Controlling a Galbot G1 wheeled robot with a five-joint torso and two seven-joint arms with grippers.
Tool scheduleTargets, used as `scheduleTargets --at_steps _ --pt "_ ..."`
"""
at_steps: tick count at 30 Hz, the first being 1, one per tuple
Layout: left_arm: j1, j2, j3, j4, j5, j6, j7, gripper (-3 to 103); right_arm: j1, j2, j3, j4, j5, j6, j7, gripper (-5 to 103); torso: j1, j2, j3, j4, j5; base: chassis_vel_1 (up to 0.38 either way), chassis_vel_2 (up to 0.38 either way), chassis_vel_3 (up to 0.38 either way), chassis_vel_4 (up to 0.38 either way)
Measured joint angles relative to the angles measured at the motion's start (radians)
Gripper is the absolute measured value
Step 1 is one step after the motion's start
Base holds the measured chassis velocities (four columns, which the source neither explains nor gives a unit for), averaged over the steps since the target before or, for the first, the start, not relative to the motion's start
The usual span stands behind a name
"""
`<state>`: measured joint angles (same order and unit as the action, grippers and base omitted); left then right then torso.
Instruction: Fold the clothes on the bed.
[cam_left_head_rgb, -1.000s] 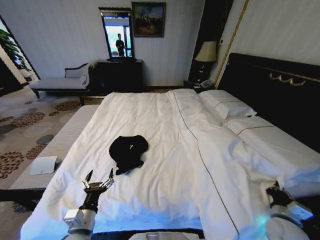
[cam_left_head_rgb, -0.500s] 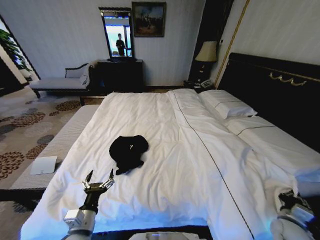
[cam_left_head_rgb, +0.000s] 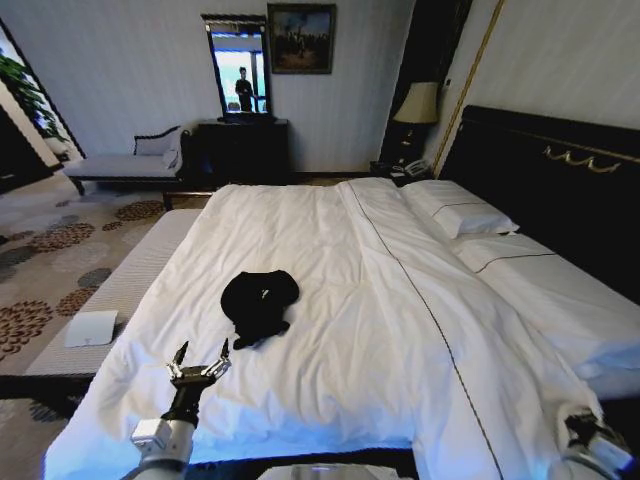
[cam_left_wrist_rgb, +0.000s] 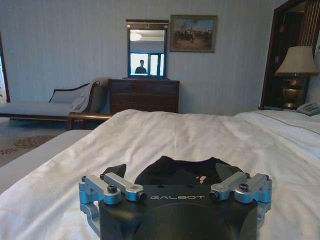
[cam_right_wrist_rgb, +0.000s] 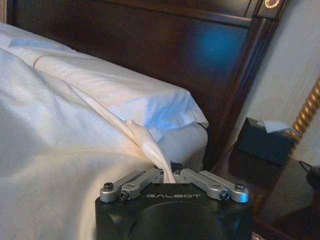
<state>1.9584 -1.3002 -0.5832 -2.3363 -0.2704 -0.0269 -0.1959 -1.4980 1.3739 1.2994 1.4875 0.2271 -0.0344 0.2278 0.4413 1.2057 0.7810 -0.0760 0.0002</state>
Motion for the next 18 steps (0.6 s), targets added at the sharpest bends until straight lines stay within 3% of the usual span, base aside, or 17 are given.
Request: scheduleTargets --at_steps 11,12,14,18 --pt "-0.004 0.007 -0.002 -0.002 -0.003 0.004 0.0 100 -0.001 0.003 0.001 -0.027 0.017 -0.006 0.01 -2 0.0 0.0 0.0 -0.0008 -0.0001 0.0 0.0 0.0 0.0" --pt "-0.004 0.007 -0.001 -0.002 -0.002 0.005 0.0 100 -0.003 0.003 0.001 -0.027 0.026 -0.007 0.013 2 0.0 0.0 0.0 -0.0011 -0.0003 0.0 0.0 0.0 0.0" --pt "-0.007 0.007 0.002 -0.002 -0.001 0.006 0.0 100 -0.011 0.003 0.004 -0.029 0.044 -0.008 0.019 8 0.0 0.0 0.0 -0.004 -0.0006 0.0 0.0 0.0 0.0" --pt "-0.008 0.005 0.008 -0.002 0.005 0.006 0.0 100 -0.023 0.003 0.005 -0.019 0.069 0.001 0.007 18 0.0 0.0 0.0 -0.0036 -0.0005 -0.003 -0.016 -0.028 -0.017"
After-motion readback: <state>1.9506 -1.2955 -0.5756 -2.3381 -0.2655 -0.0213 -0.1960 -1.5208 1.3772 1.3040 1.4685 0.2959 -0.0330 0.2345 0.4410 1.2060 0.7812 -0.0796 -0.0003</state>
